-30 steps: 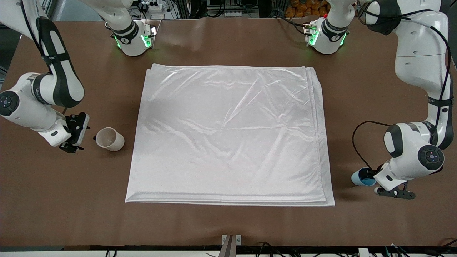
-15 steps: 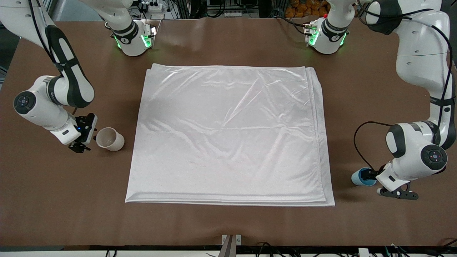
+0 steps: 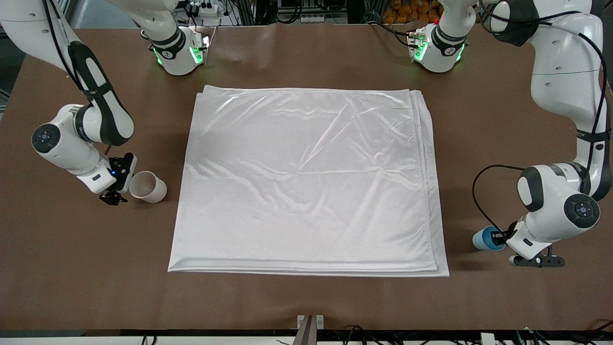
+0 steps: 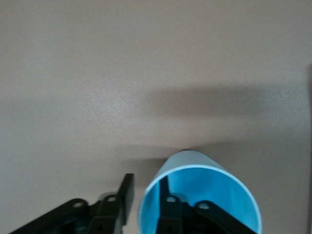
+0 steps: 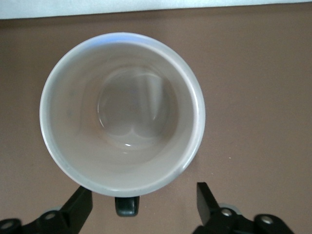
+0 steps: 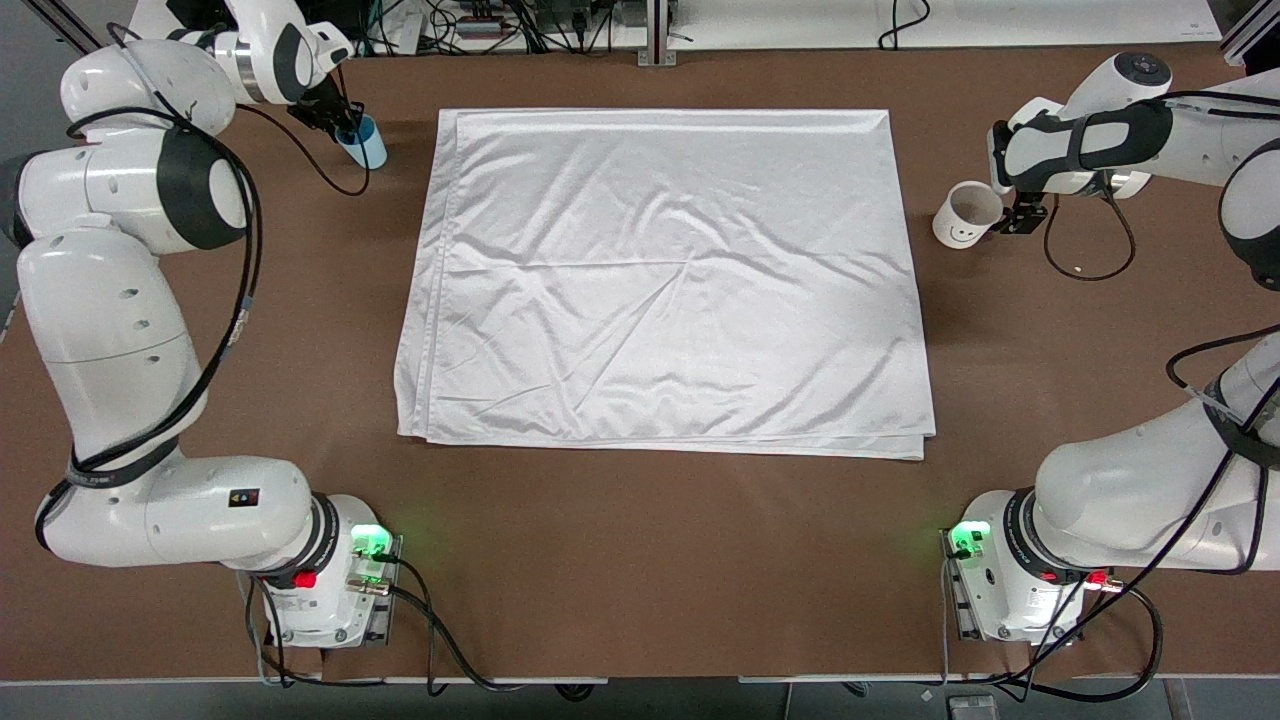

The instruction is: Place blue cup into white mug on cloth

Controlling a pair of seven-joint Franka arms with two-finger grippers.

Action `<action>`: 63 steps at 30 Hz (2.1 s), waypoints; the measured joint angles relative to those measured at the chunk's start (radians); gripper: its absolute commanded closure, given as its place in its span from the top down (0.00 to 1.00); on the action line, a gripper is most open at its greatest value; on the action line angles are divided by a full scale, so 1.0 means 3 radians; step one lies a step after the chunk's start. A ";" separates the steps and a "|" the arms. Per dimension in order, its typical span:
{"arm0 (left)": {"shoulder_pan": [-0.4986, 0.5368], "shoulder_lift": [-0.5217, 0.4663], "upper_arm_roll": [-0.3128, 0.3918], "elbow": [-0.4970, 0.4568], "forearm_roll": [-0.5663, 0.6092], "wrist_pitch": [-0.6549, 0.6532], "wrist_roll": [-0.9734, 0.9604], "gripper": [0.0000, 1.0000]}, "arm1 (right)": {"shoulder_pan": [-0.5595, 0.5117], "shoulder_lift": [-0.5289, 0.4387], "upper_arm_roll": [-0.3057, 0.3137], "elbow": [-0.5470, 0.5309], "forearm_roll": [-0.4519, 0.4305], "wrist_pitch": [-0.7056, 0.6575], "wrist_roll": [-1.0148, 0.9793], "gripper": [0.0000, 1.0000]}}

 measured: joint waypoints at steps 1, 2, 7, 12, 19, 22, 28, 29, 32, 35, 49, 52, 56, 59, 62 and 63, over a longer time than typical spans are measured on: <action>-0.0003 0.0000 0.0000 0.0000 0.0000 0.0000 -0.0025 0.00 | 0.0000 0.0000 0.0000 0.0000 0.0000 0.0003 -0.0019 0.38; -0.0006 -0.0001 0.0000 0.0000 0.0000 0.0000 -0.0043 0.00 | 0.0000 0.0000 0.0000 0.0000 0.0000 0.0005 -0.0044 0.34; -0.0011 -0.0030 -0.0008 0.0005 0.0000 -0.0004 -0.0064 0.00 | -0.0001 0.0000 0.0000 0.0004 0.0000 0.0018 -0.0082 0.14; -0.0008 -0.0041 -0.0004 0.0005 0.0000 -0.0054 -0.0064 0.00 | -0.0012 -0.0003 0.0000 0.0010 0.0000 0.0032 -0.0094 0.08; -0.0007 -0.0127 -0.0006 0.0013 0.0000 -0.0253 -0.0067 0.00 | -0.0016 -0.0040 0.0000 0.0020 0.0000 0.0045 -0.0101 0.07; -0.0008 -0.0196 -0.0024 0.0023 0.0000 -0.0340 -0.0067 0.00 | -0.0016 -0.0089 0.0005 0.0028 0.0000 0.0045 -0.0104 0.06; -0.0011 -0.0345 -0.0098 0.0031 0.0000 -0.0471 -0.0077 0.00 | -0.0006 -0.0244 0.0090 0.0043 0.0001 0.0010 -0.0094 0.05; -0.0011 -0.0363 -0.0108 0.0031 0.0000 -0.0498 -0.0080 0.00 | -0.0003 -0.0265 0.0115 0.0048 0.0002 -0.0012 -0.0075 0.05; -0.0012 -0.0412 -0.0140 0.0031 -0.0019 -0.0585 -0.0096 0.00 | 0.0017 -0.0326 0.0209 0.0080 0.0002 -0.0113 0.0030 0.05; -0.0016 -0.0454 -0.0151 0.0031 -0.0108 -0.0650 -0.0120 0.00 | 0.0063 -0.0368 0.0313 0.0138 0.0003 -0.0248 0.0185 0.05; -0.0112 -0.0556 -0.0250 0.0031 -0.0298 -0.0829 -0.0211 0.00 | 0.0687 -0.0405 0.0495 0.0413 0.0003 -0.0606 0.1114 0.05; -0.0203 -0.0557 -0.0253 0.0031 -0.0298 -0.0830 -0.0270 0.00 | 0.0858 -0.0405 0.0497 0.0450 0.0001 -0.0641 0.1297 0.05; -0.0313 -0.0567 -0.0256 0.0031 -0.0298 -0.0830 -0.0364 0.00 | 0.1062 -0.0405 0.0498 0.0512 0.0001 -0.0697 0.1462 0.06; -0.0389 -0.0586 -0.0258 0.0032 -0.0298 -0.0845 -0.0495 0.00 | 0.1199 -0.0397 0.0497 0.0548 0.0001 -0.0715 0.1556 0.06; -0.0471 -0.0605 -0.0260 0.0032 -0.0298 -0.0913 -0.0632 0.00 | 0.1344 -0.0366 0.0496 0.0579 0.0001 -0.0727 0.1670 0.06; -0.0500 -0.0610 -0.0260 0.0032 -0.0298 -0.0933 -0.0682 0.00 | 0.1390 -0.0350 0.0496 0.0591 0.0001 -0.0730 0.1714 0.06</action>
